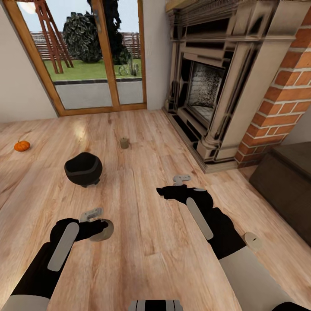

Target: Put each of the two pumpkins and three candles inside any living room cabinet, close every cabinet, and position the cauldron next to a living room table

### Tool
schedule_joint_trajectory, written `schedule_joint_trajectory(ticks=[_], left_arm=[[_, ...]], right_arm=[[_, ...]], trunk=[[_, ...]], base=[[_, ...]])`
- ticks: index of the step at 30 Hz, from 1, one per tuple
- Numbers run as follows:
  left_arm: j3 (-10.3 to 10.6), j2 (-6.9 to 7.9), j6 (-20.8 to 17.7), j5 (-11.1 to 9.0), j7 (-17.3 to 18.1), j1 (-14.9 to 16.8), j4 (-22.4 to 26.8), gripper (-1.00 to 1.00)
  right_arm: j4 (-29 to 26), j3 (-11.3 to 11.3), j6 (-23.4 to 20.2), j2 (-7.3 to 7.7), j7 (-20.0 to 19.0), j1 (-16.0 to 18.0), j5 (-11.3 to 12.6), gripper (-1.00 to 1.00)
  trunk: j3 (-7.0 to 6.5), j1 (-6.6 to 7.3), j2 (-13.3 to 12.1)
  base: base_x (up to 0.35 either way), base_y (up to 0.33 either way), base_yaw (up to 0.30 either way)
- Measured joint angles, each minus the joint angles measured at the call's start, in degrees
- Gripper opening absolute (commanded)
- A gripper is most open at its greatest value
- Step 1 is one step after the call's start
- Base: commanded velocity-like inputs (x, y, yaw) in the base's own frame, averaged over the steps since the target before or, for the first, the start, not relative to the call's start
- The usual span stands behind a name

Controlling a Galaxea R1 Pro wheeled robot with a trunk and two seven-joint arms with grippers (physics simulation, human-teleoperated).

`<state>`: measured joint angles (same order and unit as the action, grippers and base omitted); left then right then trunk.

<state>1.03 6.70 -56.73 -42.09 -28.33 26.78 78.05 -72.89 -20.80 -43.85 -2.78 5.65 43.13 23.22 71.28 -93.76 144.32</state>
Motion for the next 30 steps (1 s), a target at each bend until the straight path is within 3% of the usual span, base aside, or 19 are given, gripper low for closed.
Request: schedule_joint_trajectory(ticks=[13, 20, 30], left_arm=[[0.0, -0.01, 0.0, 0.0, 0.0, 0.0, 0.0, -1.0], [0.0, 0.04, -0.1, 0.0, 0.0, 0.0, 0.0, -1.0], [0.0, -0.03, -0.1, 0.0, 0.0, 0.0, 0.0, -1.0]], right_arm=[[-0.2, -0.1, 0.2, -0.04, 0.0, 0.0, 0.1, 1.0], [-0.3, -0.1, 0.3, 0.22, -0.1, 0.0, 0.2, 1.0], [-0.2, -0.1, 0.2, 0.01, -0.1, 0.0, 0.4, 1.0]], trunk=[[-1.07, 0.0, 0.0], [-1.12, -0.02, 0.0], [-1.46, -0.03, 0.0]], base=[[0.325, 0.021, 0.0], [0.226, 0.224, -0.015], [0.093, 0.295, -0.159]])
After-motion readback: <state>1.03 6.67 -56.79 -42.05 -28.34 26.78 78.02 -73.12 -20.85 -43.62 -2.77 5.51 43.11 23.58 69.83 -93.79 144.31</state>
